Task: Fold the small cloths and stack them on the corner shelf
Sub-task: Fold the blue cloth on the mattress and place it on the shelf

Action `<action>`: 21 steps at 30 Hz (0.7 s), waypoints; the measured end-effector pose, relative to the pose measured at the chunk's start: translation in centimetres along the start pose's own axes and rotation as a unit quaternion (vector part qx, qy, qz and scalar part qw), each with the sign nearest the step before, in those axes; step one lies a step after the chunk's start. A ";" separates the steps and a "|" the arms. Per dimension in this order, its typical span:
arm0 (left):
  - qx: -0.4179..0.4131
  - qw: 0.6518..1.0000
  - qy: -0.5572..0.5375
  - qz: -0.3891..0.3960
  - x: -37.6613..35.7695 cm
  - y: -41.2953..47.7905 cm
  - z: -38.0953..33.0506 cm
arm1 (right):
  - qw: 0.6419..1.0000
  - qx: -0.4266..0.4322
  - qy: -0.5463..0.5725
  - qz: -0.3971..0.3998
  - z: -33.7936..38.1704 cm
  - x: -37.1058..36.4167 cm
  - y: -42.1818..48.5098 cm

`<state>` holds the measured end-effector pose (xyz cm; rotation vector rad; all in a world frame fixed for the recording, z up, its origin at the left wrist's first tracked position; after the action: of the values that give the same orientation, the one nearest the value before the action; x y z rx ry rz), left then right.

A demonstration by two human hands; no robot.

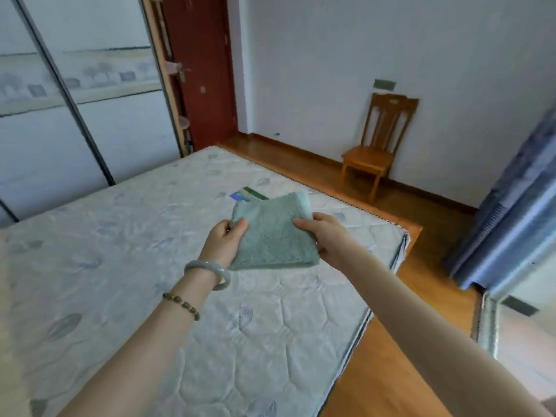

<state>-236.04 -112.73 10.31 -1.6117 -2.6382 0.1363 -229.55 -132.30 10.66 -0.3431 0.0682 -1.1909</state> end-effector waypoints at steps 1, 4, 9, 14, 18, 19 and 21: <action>0.000 1.000 0.000 0.020 -2.1 0.4 -0.4 | 1.000 0.000 0.003 -0.019 0.1 2.1 -0.1; 0.001 0.997 -0.006 0.078 -8.5 1.8 -1.4 | 0.997 0.002 0.022 -0.069 0.6 8.1 -0.1; -0.015 0.990 0.020 0.141 -19.4 4.7 -3.4 | 0.989 0.011 0.054 -0.135 1.0 18.0 0.7; -0.022 0.979 -0.010 0.201 -31.0 7.3 -5.0 | 0.978 0.019 0.083 -0.188 1.6 28.6 2.3; -0.024 0.973 -0.023 0.230 -39.2 9.0 -5.5 | 0.971 0.032 0.094 -0.219 1.6 36.0 3.8; -0.019 0.971 -0.025 0.237 -41.1 9.4 -5.3 | 0.969 0.031 0.099 -0.225 1.4 37.7 4.1; -0.011 0.966 -0.021 0.257 -44.7 10.0 -5.1 | 0.965 0.028 0.112 -0.237 0.6 40.7 4.7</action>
<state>-206.32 -147.66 14.61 -2.2841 -2.1865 0.1598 -209.85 -168.02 15.01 -0.1750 0.1548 -1.7018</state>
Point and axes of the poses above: each hand's wrist, its own y-axis towards the middle knuckle, its own x-axis out of the back of the hand, z = x × y, the point moved 9 cm from there along y, towards the middle knuckle, and after that the axes turned 12 degrees about -y, right-handed, at the moved point
